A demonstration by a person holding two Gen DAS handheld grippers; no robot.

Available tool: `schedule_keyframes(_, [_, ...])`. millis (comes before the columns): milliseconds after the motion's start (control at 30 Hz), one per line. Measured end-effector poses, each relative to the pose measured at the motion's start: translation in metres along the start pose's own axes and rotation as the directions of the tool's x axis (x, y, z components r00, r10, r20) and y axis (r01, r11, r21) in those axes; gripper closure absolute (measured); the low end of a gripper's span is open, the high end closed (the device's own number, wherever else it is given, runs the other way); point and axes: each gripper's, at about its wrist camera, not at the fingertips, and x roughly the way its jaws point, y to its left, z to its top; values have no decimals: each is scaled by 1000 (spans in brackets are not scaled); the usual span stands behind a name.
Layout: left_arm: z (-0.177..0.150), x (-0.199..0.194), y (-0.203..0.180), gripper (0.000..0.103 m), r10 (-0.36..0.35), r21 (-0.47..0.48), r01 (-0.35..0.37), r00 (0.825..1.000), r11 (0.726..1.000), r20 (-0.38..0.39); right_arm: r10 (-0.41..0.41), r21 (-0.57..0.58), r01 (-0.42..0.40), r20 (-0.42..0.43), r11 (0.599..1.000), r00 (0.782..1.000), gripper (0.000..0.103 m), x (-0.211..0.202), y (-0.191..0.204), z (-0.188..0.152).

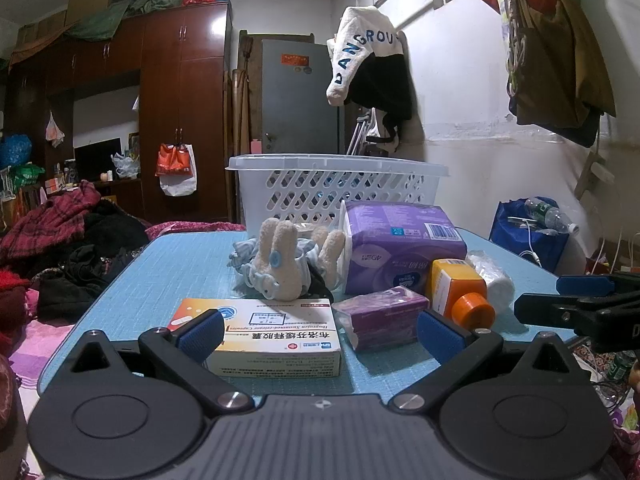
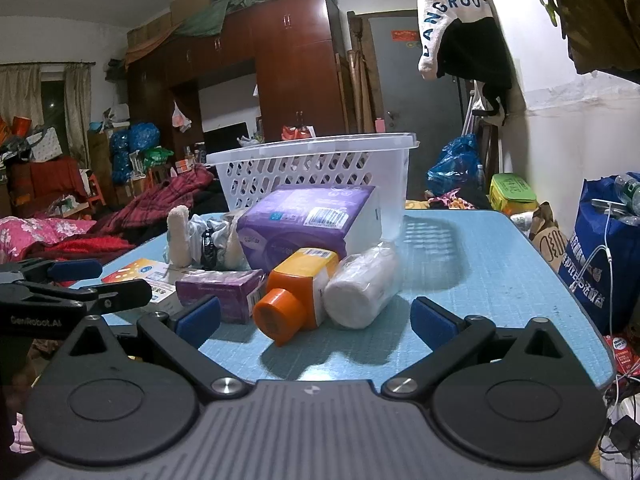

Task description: Organize objects

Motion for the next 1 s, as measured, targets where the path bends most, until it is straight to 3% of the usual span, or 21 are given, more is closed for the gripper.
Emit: schedule_keyframes(1000, [1, 1, 1, 0, -12, -3, 12, 1000, 1000, 4, 12, 0, -12, -4, 1000, 1000, 0, 0, 0, 1])
